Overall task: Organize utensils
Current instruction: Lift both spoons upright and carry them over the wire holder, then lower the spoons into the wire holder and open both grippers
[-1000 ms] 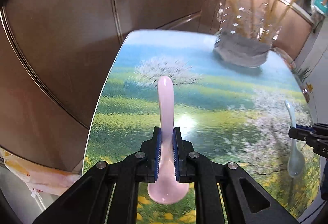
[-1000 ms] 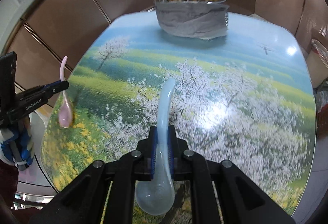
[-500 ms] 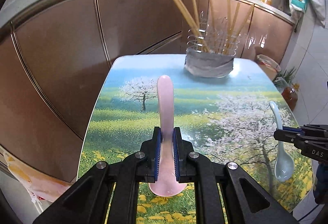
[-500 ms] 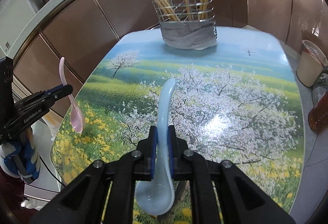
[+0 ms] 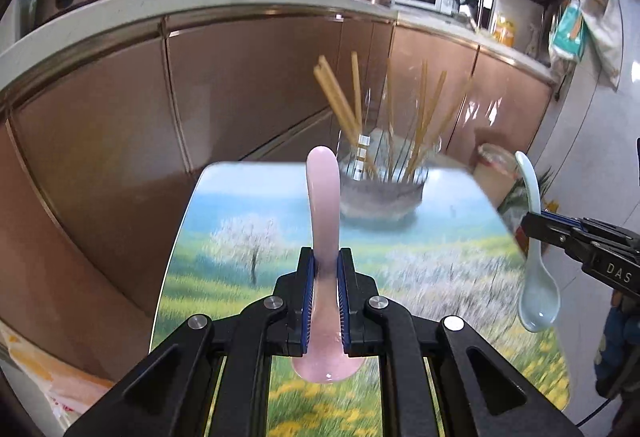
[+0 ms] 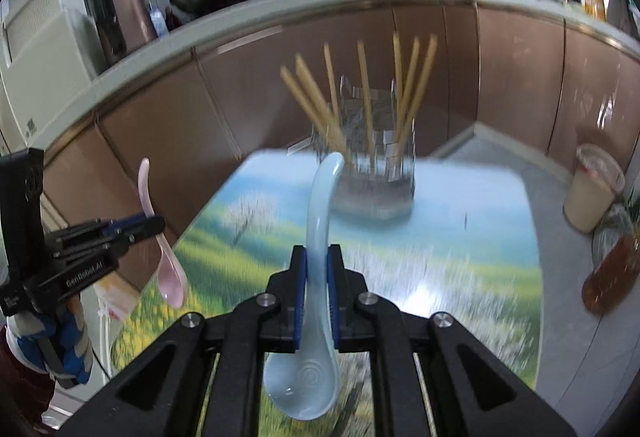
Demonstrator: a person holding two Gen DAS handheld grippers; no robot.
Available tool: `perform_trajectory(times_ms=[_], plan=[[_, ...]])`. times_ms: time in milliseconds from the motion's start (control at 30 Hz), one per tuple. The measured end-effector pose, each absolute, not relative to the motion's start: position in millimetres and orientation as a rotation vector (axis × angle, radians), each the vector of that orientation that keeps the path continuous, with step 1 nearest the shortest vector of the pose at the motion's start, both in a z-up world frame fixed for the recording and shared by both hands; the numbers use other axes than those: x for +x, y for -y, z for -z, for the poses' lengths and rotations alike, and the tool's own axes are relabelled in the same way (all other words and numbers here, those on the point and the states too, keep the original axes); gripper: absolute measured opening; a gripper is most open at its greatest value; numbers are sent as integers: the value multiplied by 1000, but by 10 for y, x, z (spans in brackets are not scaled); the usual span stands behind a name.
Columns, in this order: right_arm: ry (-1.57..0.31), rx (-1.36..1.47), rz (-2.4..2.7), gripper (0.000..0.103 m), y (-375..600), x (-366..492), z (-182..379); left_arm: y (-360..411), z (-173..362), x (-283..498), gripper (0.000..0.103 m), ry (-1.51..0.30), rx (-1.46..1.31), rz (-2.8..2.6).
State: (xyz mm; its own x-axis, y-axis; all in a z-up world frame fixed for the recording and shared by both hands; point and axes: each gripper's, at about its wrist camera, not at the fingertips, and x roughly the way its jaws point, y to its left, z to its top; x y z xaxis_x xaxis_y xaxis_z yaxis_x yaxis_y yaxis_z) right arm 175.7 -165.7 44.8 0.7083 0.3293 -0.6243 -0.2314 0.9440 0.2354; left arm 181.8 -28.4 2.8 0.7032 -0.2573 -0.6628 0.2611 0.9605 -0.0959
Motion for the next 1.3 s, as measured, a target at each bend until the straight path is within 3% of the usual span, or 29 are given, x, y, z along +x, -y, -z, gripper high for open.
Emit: perform_trajectory(times_ms=[267, 500, 933, 1300], plan=[[-559, 111, -286, 9, 1738, 2450, -986, 517, -554, 2531, 11, -646, -48, 333], [-443, 91, -249, 9, 1809, 3055, -1086, 814, -764, 3156, 11, -553, -89, 354], [-296, -41, -199, 10, 1771, 3630, -576, 1211, -218, 3761, 11, -436, -137, 387], [-320, -51, -215, 10, 1798, 3683, -229, 1280, 66, 3825, 11, -443, -101, 408]])
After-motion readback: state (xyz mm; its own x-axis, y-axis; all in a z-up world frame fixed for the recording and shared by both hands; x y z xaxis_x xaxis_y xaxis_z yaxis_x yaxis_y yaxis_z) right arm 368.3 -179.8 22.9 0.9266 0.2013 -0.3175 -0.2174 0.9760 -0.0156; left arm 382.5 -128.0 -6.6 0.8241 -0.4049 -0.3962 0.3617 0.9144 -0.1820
